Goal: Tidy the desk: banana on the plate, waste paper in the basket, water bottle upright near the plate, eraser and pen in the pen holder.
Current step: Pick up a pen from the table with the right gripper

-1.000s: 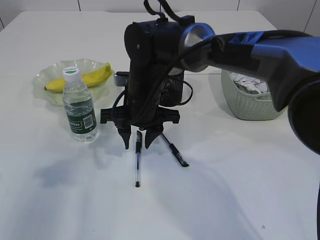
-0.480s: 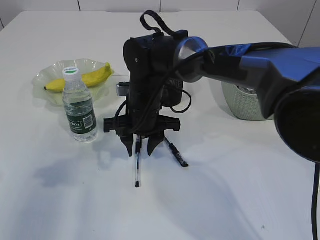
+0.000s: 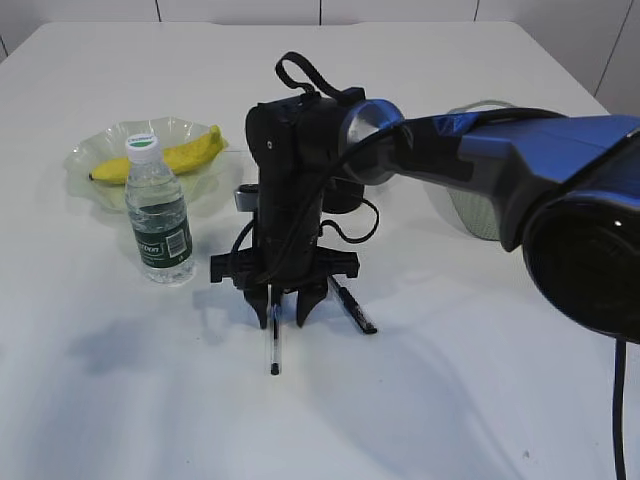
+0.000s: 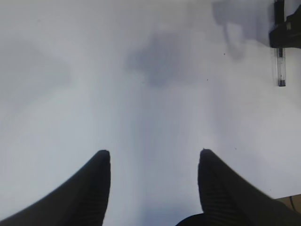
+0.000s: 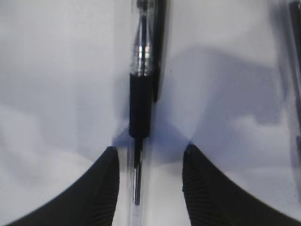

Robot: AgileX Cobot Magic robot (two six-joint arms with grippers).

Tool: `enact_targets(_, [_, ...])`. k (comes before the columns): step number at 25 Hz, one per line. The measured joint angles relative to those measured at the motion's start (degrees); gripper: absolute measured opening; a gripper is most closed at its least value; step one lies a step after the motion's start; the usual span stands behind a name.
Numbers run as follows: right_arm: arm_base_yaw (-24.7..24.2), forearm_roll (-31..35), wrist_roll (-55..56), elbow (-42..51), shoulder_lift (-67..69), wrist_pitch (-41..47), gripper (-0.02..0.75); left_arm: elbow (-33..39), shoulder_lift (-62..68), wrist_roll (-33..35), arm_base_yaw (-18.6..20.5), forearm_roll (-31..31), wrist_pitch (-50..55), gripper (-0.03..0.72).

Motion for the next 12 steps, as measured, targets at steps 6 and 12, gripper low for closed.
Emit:
enact_targets(6, [0.0, 0.11, 0.28, -1.59, 0.76, -0.13, 0.321, 0.0, 0.0, 0.0, 0.0, 0.0, -0.58, 0.414])
enact_targets(12, [0.0, 0.11, 0.42, -1.67, 0.86, -0.13, 0.152, 0.0, 0.0, 0.0, 0.0, 0.0, -0.98, 0.414])
